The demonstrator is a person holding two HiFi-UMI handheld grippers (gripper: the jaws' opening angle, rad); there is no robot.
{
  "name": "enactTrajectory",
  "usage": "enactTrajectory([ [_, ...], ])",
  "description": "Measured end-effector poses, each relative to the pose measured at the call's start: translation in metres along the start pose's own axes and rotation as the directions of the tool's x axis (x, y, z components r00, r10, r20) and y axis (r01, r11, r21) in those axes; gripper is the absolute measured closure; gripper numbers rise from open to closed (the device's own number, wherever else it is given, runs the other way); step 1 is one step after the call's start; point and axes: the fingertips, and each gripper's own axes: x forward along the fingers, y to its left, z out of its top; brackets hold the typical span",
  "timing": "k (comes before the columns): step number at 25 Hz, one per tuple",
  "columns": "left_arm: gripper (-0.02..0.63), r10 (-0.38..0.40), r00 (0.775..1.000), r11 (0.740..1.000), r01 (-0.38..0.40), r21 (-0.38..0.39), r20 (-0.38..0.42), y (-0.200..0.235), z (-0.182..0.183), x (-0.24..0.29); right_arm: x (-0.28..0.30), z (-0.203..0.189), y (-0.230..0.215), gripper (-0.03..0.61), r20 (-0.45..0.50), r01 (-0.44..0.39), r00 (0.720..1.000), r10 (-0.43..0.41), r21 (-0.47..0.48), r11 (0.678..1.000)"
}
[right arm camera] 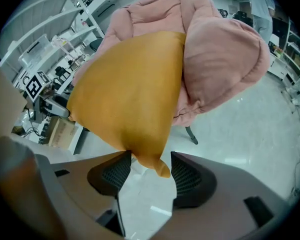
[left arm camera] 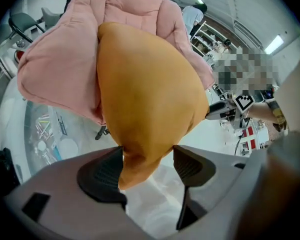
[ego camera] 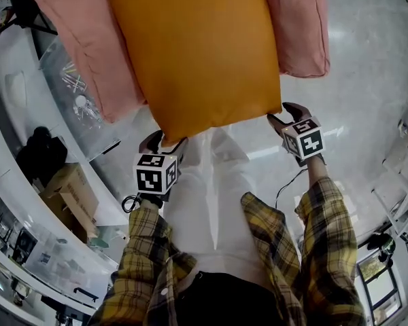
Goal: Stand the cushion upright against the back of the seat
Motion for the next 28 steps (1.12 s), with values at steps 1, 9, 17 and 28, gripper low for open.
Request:
enactTrajectory([
  [1, 0.305, 0.001, 1.0, 1.0, -0.001, 0.003, -0.004, -0.001, -0.001, 0.003, 0.002, 0.001, 0.0, 0.337, 0.001, 0.0, 1.0, 0.0, -0.009, 1.0],
  [9, 0.329, 0.023, 0.999, 0.999, -0.022, 0.041, -0.024, -0.001, 0.001, 0.016, 0.013, 0.003, 0.006, 0.345, -0.01, 0.009, 1.0, -0.01, -0.085, 0.996],
  [17, 0.471, 0.035, 0.999, 0.997, -0.035, 0.067, 0.009, -0.005, 0.01, 0.004, 0.007, 0.015, 0.021, 0.465, 0.033, 0.014, 0.999, -0.008, -0.181, 0.983],
  [28, 0.544, 0.047, 0.996, 0.995, -0.054, 0.086, 0.081, -0.025, 0.034, -0.047, -0.048, 0.045, 0.044, 0.532, 0.116, 0.037, 0.993, -0.017, -0.174, 0.984],
])
